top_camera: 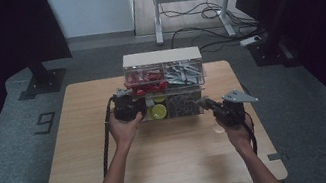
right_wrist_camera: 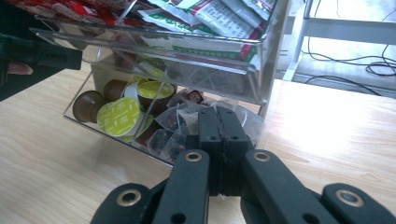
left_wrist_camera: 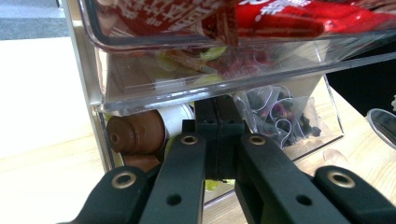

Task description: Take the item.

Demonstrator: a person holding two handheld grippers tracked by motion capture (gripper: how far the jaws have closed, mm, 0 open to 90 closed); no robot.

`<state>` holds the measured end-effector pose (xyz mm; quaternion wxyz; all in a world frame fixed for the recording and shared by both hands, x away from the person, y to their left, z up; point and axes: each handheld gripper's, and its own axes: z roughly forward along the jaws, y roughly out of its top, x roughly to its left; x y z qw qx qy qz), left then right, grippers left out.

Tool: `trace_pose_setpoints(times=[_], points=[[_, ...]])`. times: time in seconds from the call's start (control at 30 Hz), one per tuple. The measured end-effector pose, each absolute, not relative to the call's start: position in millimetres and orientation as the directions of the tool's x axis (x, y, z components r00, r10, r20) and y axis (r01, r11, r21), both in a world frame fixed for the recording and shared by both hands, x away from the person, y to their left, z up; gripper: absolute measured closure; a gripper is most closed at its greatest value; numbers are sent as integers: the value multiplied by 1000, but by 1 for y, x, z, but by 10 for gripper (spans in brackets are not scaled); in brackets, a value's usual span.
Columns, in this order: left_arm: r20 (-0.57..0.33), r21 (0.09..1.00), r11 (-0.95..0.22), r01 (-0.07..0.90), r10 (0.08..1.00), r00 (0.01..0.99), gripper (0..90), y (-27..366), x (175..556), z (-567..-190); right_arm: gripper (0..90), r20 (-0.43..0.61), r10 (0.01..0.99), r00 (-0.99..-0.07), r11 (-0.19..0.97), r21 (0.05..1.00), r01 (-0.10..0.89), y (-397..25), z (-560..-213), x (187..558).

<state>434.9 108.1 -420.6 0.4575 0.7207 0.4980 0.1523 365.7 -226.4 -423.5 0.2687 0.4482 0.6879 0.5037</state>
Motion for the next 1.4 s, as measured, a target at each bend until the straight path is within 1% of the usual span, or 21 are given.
trace_pose_setpoints(times=[0.57,1.4], points=[[-234,810,-86,580,859,455,900,108,435,-420,891,79,904,-421,80,935,345,-242,-423,366],[-230,809,-91,581,860,456,900,106,435,-419,891,78,921,-382,71,930,361,-265,-431,362]])
